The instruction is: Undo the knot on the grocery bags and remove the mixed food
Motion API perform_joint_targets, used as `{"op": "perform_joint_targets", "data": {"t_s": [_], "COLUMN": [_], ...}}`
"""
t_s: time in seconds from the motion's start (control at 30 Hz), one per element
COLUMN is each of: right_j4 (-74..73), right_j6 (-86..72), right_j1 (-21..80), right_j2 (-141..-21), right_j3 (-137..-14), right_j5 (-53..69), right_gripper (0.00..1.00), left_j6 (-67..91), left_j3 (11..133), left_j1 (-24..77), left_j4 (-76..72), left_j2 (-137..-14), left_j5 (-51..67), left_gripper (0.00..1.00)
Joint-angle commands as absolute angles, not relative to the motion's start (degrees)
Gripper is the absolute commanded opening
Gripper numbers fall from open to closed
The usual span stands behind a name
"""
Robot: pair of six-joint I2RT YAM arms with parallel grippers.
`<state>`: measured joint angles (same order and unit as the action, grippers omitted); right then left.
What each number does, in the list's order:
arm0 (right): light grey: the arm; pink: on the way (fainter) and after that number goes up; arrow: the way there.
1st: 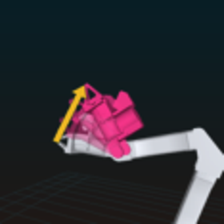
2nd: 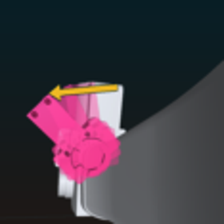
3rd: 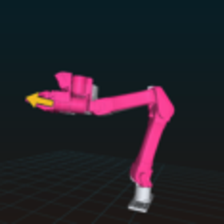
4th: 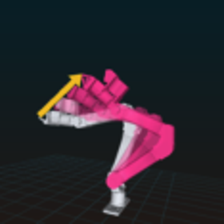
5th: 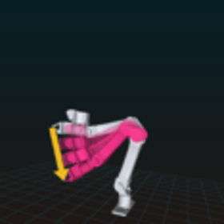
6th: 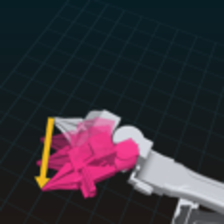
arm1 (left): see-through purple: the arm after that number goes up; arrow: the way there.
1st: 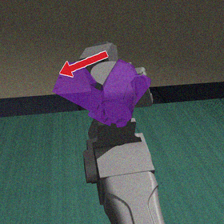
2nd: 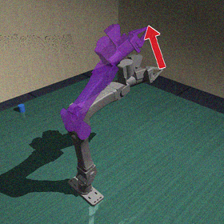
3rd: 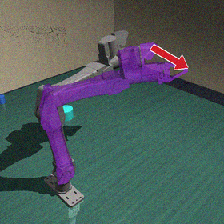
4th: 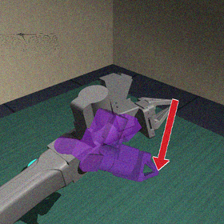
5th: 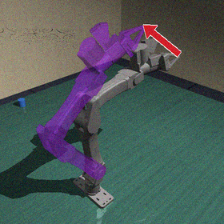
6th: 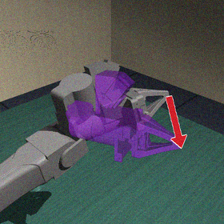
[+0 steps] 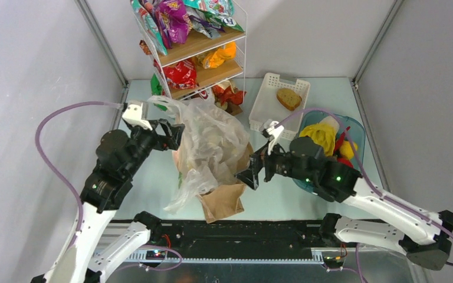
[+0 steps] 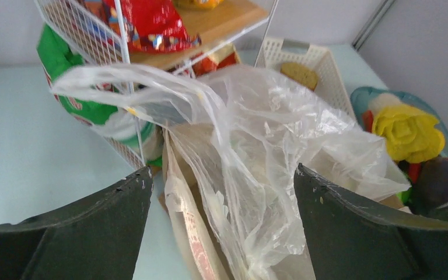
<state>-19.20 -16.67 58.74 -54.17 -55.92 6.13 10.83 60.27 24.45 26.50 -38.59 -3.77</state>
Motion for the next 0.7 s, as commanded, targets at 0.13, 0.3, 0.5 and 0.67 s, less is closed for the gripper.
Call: {"op": "perform_joint_targets", "data": {"t_s": [0.13,0.3,0.5,0.67], "right_j4": [-16.67,-14.76,-12.96,-10.23], "right_j6": [-11.45,-5.55,-0.26,1.43], "right_j1": [57.83,56.59,56.27,56.84], "right_j2": [-52.98,-62.79,-77.66,-87.61], "right_j3": [-63.87,-72.18,-82.83,-84.29], "right_j5": [3.17,1.1,0.5,2.19], "right_gripper": [0.99,0.99,0.99,0.98], "left_j6": [14.77,14.59,15.0,15.15], "left_j3": [56.56,55.3,53.89,52.09], "left_j1": [23.94,23.3,22.75,21.56], "left_j4": [30.99,31.08,31.49,31.97], "left_j2": [-42.84,-40.97,-37.28,-34.61], "left_j5": [-7.95,-8.63,-8.69,-10.36], "left_gripper": [0.87,0.86,0.93,0.96]}}
